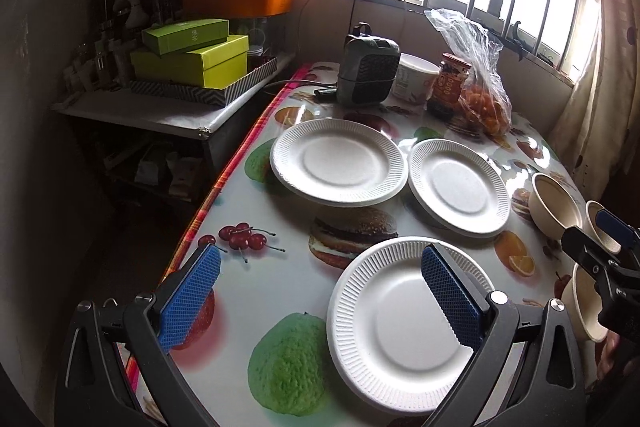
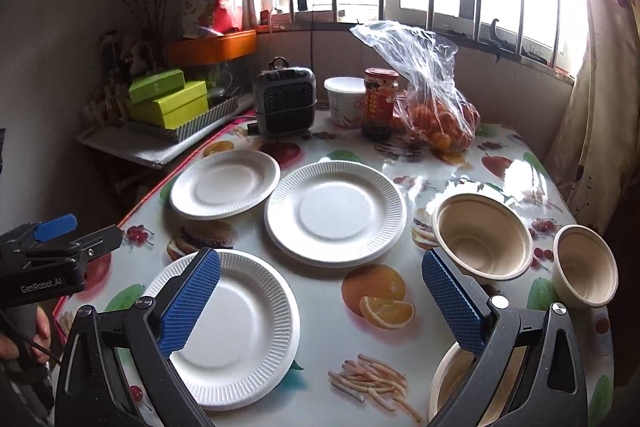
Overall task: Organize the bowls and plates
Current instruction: 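Move the left tool toward the white paper plate nearest it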
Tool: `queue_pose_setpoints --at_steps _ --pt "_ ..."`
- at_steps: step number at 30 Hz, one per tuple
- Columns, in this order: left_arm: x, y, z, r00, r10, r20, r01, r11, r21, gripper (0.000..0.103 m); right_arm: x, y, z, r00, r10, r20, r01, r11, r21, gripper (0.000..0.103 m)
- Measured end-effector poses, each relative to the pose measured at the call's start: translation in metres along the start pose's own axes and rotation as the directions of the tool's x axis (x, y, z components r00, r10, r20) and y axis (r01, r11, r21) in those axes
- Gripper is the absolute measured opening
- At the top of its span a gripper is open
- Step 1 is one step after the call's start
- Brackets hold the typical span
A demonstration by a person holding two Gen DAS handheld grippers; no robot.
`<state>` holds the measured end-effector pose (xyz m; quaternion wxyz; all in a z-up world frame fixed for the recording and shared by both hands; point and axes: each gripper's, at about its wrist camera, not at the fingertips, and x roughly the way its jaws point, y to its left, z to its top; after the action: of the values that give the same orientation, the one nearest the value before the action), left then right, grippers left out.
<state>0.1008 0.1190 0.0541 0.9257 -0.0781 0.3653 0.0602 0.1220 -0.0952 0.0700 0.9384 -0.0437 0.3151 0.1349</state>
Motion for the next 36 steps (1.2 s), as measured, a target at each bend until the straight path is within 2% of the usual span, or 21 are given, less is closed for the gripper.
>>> queue_pose_setpoints --at_steps 12,16,20,28,30,36 --pt "0.037 0.026 0.037 1.000 0.007 -0.012 -0.007 0.999 -0.039 0.101 0.055 0.005 0.045 0.999 0.017 -0.031 -0.018 0.999 -0.034 0.102" --pt "0.050 0.030 0.049 1.000 0.018 -0.011 -0.018 0.999 -0.029 0.101 0.081 0.006 0.059 0.997 0.051 -0.061 -0.054 0.997 -0.052 0.102" --pt "0.071 0.037 0.061 0.999 0.016 -0.043 -0.018 0.999 -0.041 0.101 0.109 0.005 0.071 0.987 0.117 -0.108 -0.124 0.990 -0.062 0.102" --pt "0.106 0.055 0.070 0.995 0.024 -0.098 -0.033 0.995 -0.093 0.101 0.166 0.006 0.094 0.972 0.157 -0.174 -0.173 0.982 -0.080 0.102" --pt "0.112 0.059 0.070 0.994 0.029 -0.106 -0.039 0.995 -0.096 0.101 0.178 0.007 0.096 0.964 0.184 -0.193 -0.202 0.976 -0.078 0.102" --pt "0.129 0.066 0.074 0.991 0.014 -0.131 -0.031 0.992 -0.122 0.101 0.211 0.015 0.095 0.951 0.187 -0.247 -0.220 0.969 -0.113 0.102"
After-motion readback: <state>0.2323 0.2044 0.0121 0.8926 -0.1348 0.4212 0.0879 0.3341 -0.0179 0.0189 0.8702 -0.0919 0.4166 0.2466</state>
